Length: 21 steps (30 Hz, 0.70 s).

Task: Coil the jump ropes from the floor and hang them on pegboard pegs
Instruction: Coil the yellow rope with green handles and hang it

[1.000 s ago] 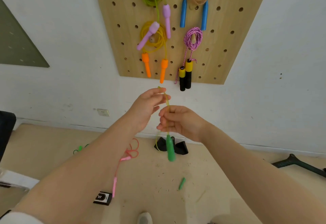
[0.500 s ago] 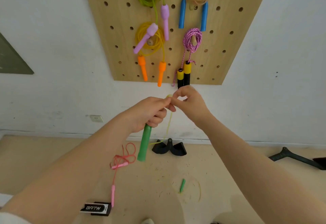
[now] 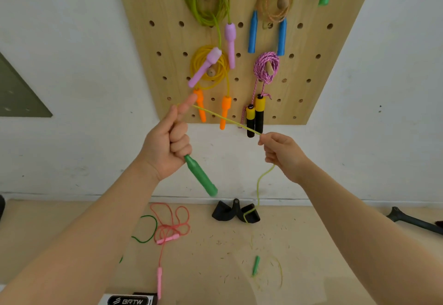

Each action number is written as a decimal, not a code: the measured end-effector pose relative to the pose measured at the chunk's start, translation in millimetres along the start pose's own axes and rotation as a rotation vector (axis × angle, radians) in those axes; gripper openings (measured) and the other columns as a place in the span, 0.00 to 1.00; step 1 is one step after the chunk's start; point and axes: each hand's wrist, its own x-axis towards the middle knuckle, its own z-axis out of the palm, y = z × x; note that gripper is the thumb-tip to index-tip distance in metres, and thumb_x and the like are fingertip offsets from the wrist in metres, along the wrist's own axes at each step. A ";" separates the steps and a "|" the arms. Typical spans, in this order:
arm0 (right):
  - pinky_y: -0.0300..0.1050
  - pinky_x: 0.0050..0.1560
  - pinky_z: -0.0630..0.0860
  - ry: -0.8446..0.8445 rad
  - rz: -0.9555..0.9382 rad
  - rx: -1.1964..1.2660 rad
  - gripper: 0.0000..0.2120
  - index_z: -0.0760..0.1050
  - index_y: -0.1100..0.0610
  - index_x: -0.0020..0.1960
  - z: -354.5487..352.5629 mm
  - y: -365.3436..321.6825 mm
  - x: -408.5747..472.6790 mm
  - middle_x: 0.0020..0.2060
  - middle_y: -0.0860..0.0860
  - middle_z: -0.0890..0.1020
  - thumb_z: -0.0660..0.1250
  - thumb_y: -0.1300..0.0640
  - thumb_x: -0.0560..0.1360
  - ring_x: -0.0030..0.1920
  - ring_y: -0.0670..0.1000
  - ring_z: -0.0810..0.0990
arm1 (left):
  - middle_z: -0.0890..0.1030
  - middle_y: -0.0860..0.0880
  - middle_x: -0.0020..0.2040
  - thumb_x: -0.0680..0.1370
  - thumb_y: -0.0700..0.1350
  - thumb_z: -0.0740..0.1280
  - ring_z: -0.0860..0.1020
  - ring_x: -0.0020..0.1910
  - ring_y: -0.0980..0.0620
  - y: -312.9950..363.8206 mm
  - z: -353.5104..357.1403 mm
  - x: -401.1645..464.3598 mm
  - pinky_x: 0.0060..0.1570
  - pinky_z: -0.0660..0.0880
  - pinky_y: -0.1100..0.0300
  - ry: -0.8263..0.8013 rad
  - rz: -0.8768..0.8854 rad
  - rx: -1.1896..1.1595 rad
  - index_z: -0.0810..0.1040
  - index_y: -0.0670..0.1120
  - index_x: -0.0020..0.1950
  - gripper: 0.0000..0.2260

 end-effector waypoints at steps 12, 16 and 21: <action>0.39 0.44 0.72 -0.395 -0.549 -1.152 0.09 0.81 0.57 0.48 67.2 -61.6 -29.6 0.38 0.50 0.81 0.62 0.60 0.75 0.37 0.48 0.73 | 0.80 0.49 0.36 0.82 0.41 0.53 0.79 0.31 0.54 -37.9 10.4 8.3 0.30 0.74 0.63 -0.048 -0.189 0.542 0.78 0.43 0.47 0.14; 0.49 0.40 0.74 -0.043 -0.584 -0.942 0.10 0.74 0.55 0.47 59.1 -62.0 -24.3 0.38 0.49 0.77 0.71 0.53 0.70 0.37 0.50 0.73 | 0.73 0.50 0.28 0.81 0.42 0.54 0.58 0.19 0.57 -32.4 10.3 12.7 0.26 0.49 0.61 -0.091 -0.214 0.520 0.74 0.40 0.41 0.14; 0.27 0.42 0.67 -0.197 -0.551 -0.735 0.16 0.78 0.55 0.56 42.8 -61.7 -19.5 0.50 0.43 0.71 0.74 0.57 0.69 0.39 0.38 0.70 | 0.71 0.50 0.26 0.78 0.41 0.51 0.60 0.21 0.57 -22.9 12.5 16.4 0.26 0.52 0.62 -0.187 -0.372 0.603 0.78 0.36 0.44 0.17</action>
